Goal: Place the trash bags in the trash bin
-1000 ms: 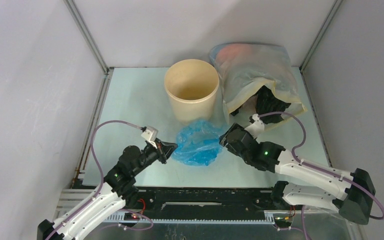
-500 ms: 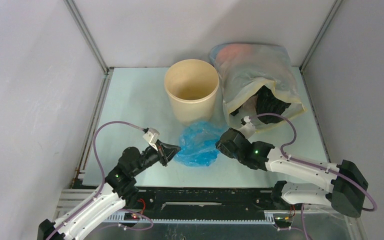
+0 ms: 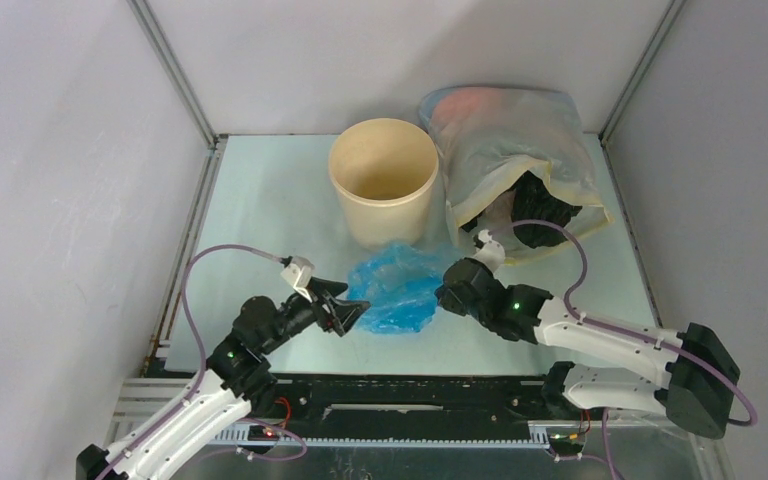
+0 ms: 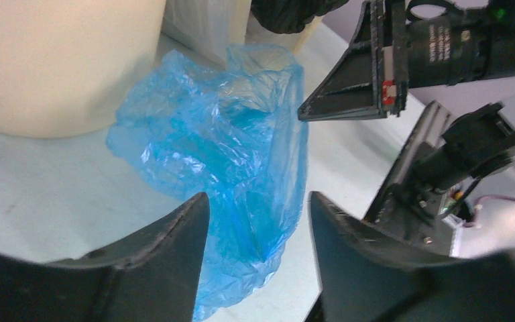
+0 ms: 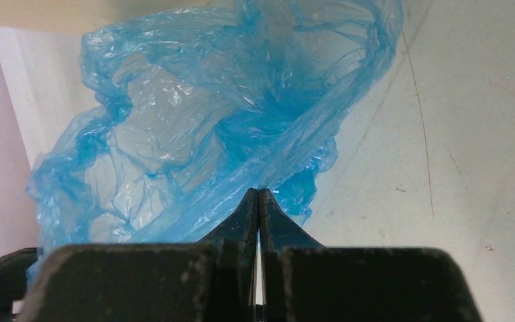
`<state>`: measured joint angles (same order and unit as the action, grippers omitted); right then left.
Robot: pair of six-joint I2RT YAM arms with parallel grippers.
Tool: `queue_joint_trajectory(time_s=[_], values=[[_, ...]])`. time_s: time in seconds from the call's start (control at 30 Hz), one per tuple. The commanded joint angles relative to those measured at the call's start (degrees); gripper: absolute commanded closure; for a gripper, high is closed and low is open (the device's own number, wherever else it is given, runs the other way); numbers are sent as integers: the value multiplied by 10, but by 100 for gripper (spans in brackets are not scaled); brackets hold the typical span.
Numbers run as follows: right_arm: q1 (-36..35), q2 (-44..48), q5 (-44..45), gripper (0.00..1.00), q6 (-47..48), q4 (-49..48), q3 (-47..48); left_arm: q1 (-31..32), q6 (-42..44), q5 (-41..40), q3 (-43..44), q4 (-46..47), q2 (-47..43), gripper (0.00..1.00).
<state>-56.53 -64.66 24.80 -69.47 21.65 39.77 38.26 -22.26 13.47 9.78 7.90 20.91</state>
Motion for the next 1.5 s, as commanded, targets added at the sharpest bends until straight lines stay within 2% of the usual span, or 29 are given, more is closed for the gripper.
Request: queue_joint_trajectory(time_s=[0.0, 0.1, 0.23, 0.4, 0.5, 0.63, 0.77, 0.9, 1.03, 1.13, 1.2, 1.3, 1.33, 1.47], values=[[-27, 38, -41, 100, 166, -59, -10, 1, -36, -107, 45, -72, -9, 12], [-54, 64, -51, 100, 215, -80, -36, 1, -70, -155, 79, -114, 17, 13], [-59, 84, -67, 100, 236, -68, -56, 1, -86, -209, 133, -180, 67, 15], [-71, 112, -62, 100, 236, -37, -76, 1, -85, -260, 174, -229, 105, 10], [-75, 122, -69, 100, 239, -34, -87, 1, -67, -250, 190, -221, 145, 1], [-77, 122, -78, 100, 248, -41, -92, 1, -33, -186, 243, -206, 232, 0], [-78, 121, -91, 100, 256, -56, -92, 1, -33, -141, 273, -169, 286, 0], [-78, 123, -95, 100, 260, -59, -92, 1, -26, -105, 308, -172, 347, 1], [-78, 136, -88, 100, 263, -49, -92, 1, -19, -106, 310, -172, 395, 13], [-77, 151, -78, 100, 269, -43, -90, 1, -13, -132, 304, -172, 417, 28], [-75, 167, -68, 100, 271, -32, -88, 1, -7, -163, 299, -173, 423, 48], [-66, 190, -49, 100, 271, -8, -86, 1, -7, -221, 292, -185, 405, 90], [-61, 199, -44, 100, 269, 4, -84, 1, -16, -250, 287, -190, 388, 96], [-32, 238, -19, 100, 264, 65, -75, 1, -39, -316, 246, -192, 280, 99]])
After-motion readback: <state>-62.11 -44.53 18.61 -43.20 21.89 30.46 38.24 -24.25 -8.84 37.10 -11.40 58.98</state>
